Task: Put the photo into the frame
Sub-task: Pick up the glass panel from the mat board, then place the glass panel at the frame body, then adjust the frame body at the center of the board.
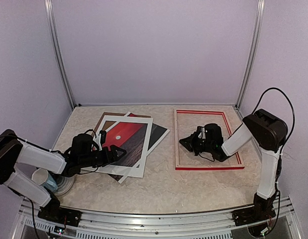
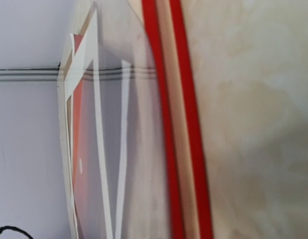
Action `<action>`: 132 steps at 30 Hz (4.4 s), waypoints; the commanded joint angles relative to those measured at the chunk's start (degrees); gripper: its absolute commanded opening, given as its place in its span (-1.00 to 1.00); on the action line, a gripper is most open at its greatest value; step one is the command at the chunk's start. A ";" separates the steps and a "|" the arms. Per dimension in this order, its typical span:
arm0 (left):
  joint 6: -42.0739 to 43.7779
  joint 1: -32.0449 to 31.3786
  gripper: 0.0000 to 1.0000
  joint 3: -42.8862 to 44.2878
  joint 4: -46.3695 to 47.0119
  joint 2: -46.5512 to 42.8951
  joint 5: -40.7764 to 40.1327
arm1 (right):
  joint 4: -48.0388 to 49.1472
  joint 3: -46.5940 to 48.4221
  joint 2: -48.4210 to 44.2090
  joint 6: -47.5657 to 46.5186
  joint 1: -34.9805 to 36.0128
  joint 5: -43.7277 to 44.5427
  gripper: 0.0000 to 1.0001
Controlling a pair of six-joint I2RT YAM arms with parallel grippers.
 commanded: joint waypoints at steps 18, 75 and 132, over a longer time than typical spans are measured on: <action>0.86 -0.37 0.72 0.52 -1.65 -2.95 -0.74 | -24.99 5.55 -13.57 -15.11 -11.71 -15.04 -1.00; 0.79 -2.89 0.73 1.90 -1.65 -1.23 -1.31 | -73.58 17.35 -20.47 -47.47 -34.66 13.04 -0.08; 2.82 -0.23 0.75 30.79 -7.06 15.57 1.60 | -74.02 -2.82 -31.54 -49.56 -17.34 22.02 -0.76</action>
